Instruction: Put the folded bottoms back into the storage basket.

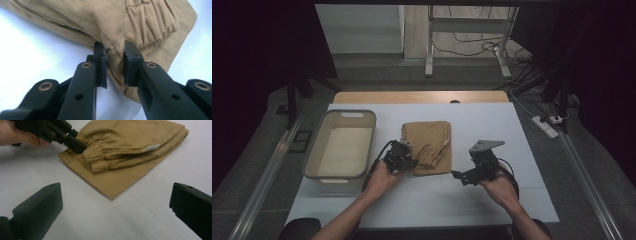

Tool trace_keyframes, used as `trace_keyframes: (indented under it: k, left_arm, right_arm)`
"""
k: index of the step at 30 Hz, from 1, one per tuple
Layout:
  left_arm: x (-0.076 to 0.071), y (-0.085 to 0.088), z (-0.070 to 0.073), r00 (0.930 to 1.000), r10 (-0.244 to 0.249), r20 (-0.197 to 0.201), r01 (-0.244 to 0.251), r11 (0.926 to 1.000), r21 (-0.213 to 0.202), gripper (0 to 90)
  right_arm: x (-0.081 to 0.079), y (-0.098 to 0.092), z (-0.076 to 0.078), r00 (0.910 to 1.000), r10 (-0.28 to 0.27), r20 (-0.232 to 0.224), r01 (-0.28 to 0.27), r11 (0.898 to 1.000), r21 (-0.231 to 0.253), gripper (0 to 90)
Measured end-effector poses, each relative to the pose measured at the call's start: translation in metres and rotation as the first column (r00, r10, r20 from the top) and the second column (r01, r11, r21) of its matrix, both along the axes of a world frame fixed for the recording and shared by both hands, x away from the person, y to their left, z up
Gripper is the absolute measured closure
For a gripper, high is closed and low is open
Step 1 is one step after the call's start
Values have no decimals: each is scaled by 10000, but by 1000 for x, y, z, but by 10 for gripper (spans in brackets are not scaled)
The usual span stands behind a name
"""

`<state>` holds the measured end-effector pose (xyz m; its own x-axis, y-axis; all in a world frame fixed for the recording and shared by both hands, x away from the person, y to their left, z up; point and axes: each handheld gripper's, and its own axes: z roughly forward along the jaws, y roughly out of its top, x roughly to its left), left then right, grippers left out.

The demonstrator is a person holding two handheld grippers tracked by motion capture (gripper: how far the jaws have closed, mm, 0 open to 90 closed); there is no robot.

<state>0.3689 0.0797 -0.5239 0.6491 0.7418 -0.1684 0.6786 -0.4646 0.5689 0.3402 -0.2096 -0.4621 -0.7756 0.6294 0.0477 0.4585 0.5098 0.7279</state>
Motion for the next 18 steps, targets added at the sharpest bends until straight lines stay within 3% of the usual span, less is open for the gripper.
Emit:
trace_keyframes:
  k: [18]
  left_arm:
    - [-1,-1,0,9999,38,93,-39,9999,110,746]
  right_arm:
    - [42,16,-6,10000,29,2,-29,9997,-229,0]
